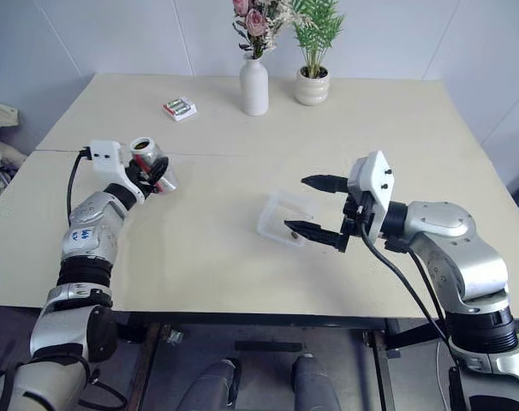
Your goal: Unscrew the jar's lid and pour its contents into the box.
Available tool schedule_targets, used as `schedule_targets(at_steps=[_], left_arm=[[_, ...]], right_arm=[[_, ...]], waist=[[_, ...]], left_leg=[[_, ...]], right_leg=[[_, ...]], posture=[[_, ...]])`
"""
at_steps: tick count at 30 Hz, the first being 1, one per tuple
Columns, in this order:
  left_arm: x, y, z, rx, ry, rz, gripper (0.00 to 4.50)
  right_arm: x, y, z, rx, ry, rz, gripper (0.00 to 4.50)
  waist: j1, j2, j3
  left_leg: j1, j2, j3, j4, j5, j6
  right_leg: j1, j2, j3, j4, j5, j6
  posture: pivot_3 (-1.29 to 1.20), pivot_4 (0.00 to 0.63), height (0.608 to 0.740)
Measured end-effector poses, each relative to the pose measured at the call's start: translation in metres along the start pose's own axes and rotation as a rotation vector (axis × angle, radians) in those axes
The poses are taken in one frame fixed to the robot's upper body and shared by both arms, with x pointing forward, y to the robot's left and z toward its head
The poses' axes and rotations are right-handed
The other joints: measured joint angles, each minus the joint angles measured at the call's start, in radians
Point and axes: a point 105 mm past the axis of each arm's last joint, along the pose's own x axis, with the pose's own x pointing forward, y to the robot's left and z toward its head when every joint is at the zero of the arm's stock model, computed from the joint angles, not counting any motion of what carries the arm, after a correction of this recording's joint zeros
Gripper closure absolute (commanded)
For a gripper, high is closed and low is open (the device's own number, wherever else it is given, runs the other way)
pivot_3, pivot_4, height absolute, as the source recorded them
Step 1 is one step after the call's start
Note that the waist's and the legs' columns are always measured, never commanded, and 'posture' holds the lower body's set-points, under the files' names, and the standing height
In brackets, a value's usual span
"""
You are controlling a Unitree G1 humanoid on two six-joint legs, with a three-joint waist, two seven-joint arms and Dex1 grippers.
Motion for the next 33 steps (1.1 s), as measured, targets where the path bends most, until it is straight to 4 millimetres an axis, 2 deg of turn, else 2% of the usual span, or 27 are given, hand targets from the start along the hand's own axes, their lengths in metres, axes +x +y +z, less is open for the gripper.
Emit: schedule_targets(at_steps=[5, 8, 14, 16, 20, 22, 28, 33], left_arm=[[-0.012, 0.03, -0.01, 0.002, -0.021, 0.128, 2.38], [-0.015, 0.035, -0.018, -0.007, -0.013, 0.158, 2.38], [-0.015, 0.038, -0.02, 0.013, -0.034, 0.187, 2.38], [-0.014, 0.034, -0.02, 0.042, -0.036, 0.162, 1.64], [-0.014, 0.035, -0.022, 0.044, -0.036, 0.168, 0.46], [-0.015, 0.036, -0.024, 0.037, -0.032, 0.173, 0.04], [-0.021, 0.037, -0.014, 0.088, -0.067, 0.151, 0.04], [-0.038, 0.044, -0.002, 0.175, -0.081, 0.135, 0.04]], right_arm=[[0.004, 0.001, 0.011, -0.066, -0.053, 0.0, 0.03], [0.004, 0.002, 0.012, -0.073, -0.058, 0.0, 0.03], [0.004, 0.002, 0.011, -0.071, -0.056, -0.001, 0.03], [0.004, 0.001, 0.011, -0.073, -0.054, -0.004, 0.0], [0.004, 0.001, 0.01, -0.075, -0.049, -0.008, 0.0], [0.003, 0.001, 0.009, -0.072, -0.048, -0.01, 0.0], [0.002, 0.002, 0.007, -0.062, -0.041, -0.011, 0.0], [0.001, 0.004, 0.006, -0.054, -0.034, -0.004, 0.0]], waist=[[-0.004, 0.0, 0.0], [-0.004, 0.0, 0.0], [-0.005, 0.0, 0.0], [-0.004, 0.0, 0.0], [-0.006, 0.0, 0.0], [-0.005, 0.0, 0.0], [-0.007, 0.0, 0.0], [-0.008, 0.0, 0.0]], left_leg=[[0.0, 0.0, 0.0, -0.001, 0.0, 0.0], [0.0, 0.0, 0.0, -0.001, 0.0, 0.0], [0.0, 0.0, 0.0, -0.002, 0.0, 0.0], [0.0, 0.0, 0.0, -0.002, 0.0, 0.0], [0.0, 0.0, 0.0, -0.002, 0.0, 0.0], [0.0, 0.001, 0.0, -0.003, 0.0, 0.0], [0.0, 0.002, 0.001, -0.004, 0.0, 0.0], [0.0, 0.007, 0.001, -0.005, 0.0, 0.0]], right_leg=[[0.0, 0.001, 0.0, -0.001, 0.0, 0.0], [0.0, 0.0, 0.0, -0.001, 0.0, 0.0], [0.0, 0.0, 0.0, -0.001, 0.0, 0.0], [0.0, 0.001, 0.0, -0.001, 0.0, 0.0], [0.0, 0.001, 0.0, -0.002, 0.0, 0.0], [0.0, 0.001, 0.0, -0.002, 0.0, 0.0], [-0.001, 0.001, 0.0, -0.003, 0.0, -0.001], [-0.001, 0.001, 0.0, -0.004, 0.001, -0.001]], posture=[[0.0, 0.15, 0.74], [0.0, 0.15, 0.74], [0.0, 0.15, 0.74], [0.0, 0.15, 0.74], [0.0, 0.15, 0.74], [0.0, 0.15, 0.74], [0.0, 0.15, 0.74], [0.0, 0.15, 0.74]])
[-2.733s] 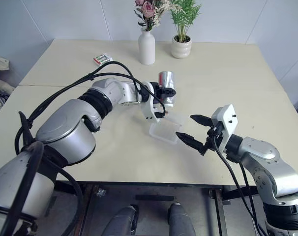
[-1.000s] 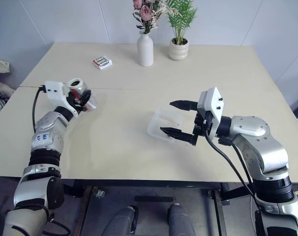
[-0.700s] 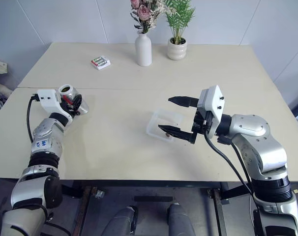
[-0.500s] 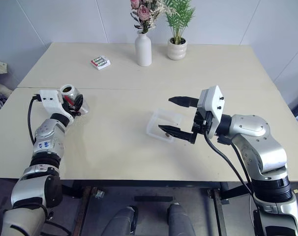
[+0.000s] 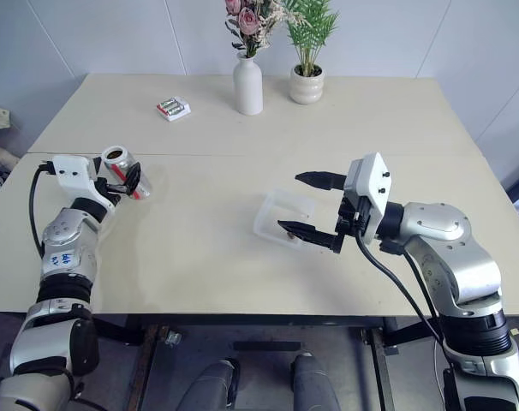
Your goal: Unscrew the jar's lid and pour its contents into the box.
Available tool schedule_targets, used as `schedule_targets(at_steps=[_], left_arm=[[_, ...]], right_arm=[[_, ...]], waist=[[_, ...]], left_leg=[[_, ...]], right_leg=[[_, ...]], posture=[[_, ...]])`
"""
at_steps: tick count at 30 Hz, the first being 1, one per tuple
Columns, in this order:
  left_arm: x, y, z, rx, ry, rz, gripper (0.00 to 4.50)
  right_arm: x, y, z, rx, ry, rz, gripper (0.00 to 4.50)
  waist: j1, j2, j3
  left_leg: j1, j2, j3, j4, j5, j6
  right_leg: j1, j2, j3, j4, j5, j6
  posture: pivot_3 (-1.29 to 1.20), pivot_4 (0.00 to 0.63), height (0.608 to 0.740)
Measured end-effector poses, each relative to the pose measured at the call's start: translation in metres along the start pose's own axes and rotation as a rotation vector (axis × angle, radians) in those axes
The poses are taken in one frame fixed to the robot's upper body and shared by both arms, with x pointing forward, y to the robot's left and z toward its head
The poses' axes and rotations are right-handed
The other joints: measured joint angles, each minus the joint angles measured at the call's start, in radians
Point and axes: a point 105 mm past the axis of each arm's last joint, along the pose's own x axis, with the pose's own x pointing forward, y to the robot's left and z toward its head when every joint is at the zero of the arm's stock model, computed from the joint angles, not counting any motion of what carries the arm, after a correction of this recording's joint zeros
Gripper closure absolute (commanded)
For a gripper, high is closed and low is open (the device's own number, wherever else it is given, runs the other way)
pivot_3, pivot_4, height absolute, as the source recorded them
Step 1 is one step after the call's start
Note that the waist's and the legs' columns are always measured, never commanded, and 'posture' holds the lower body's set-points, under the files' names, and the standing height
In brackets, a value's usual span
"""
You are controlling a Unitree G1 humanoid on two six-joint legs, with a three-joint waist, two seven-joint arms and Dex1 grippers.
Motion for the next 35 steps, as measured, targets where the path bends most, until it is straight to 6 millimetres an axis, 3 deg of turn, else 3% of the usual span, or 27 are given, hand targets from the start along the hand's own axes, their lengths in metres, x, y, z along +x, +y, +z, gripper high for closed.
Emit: schedule_targets(at_steps=[7, 10, 13, 17, 24, 29, 35], left_arm=[[-0.058, 0.012, -0.016, 0.163, 0.169, -0.107, 0.04], [-0.084, 0.005, -0.014, 0.229, 0.208, -0.214, 0.04], [-0.103, -0.014, -0.004, 0.249, 0.203, -0.4, 0.04], [-0.103, -0.039, 0.024, 0.271, 0.108, -0.589, 0.04], [-0.106, -0.08, 0.045, 0.308, 0.022, -0.924, 0.04], [-0.111, -0.086, 0.049, 0.264, 0.026, -1.006, 0.04], [-0.114, -0.079, 0.044, 0.254, 0.042, -0.96, 0.04]], right_arm=[[-0.01, 0.003, -0.005, 0.015, 0.024, -0.018, 0.0], [-0.015, 0.004, -0.004, 0.002, 0.033, -0.028, 0.0], [-0.022, 0.004, -0.01, -0.006, 0.061, -0.04, 0.0], [-0.03, 0.0, -0.013, -0.04, 0.081, -0.019, 0.0], [-0.052, -0.011, -0.028, 0.011, 0.16, 0.017, 0.0], [-0.057, -0.013, -0.026, 0.0, 0.179, 0.012, 0.0], [-0.062, -0.011, -0.029, 0.025, 0.183, -0.035, 0.0]], waist=[[0.002, 0.0, 0.0], [0.003, 0.001, 0.0], [0.007, 0.001, 0.0], [0.006, 0.003, -0.001], [-0.002, 0.004, -0.001], [-0.001, 0.004, -0.001], [-0.001, 0.004, -0.001]], left_leg=[[0.0, 0.003, 0.0, -0.001, -0.001, -0.001], [0.002, 0.003, 0.001, -0.002, 0.0, -0.001], [0.001, 0.005, 0.0, -0.003, 0.0, -0.001], [0.002, 0.007, 0.003, -0.003, 0.001, 0.001], [0.002, 0.008, 0.004, -0.008, 0.001, 0.001], [0.001, 0.01, 0.004, -0.014, 0.001, 0.0], [0.001, 0.011, 0.005, -0.014, 0.001, -0.001]], right_leg=[[0.0, 0.001, 0.0, -0.001, 0.0, -0.003], [0.002, 0.0, -0.001, -0.004, 0.001, -0.005], [0.004, 0.0, -0.003, -0.01, 0.003, -0.007], [0.009, 0.0, -0.005, -0.016, 0.002, -0.013], [0.007, 0.001, -0.004, -0.019, 0.005, -0.007], [0.002, 0.003, -0.004, -0.018, 0.004, -0.009], [0.002, 0.004, -0.003, -0.018, 0.004, -0.009]], posture=[[0.0, 0.15, 0.74], [0.0, 0.15, 0.74], [0.0, 0.15, 0.74], [0.0, 0.15, 0.74], [0.0, 0.15, 0.74], [0.0, 0.15, 0.74], [0.0, 0.15, 0.74]])
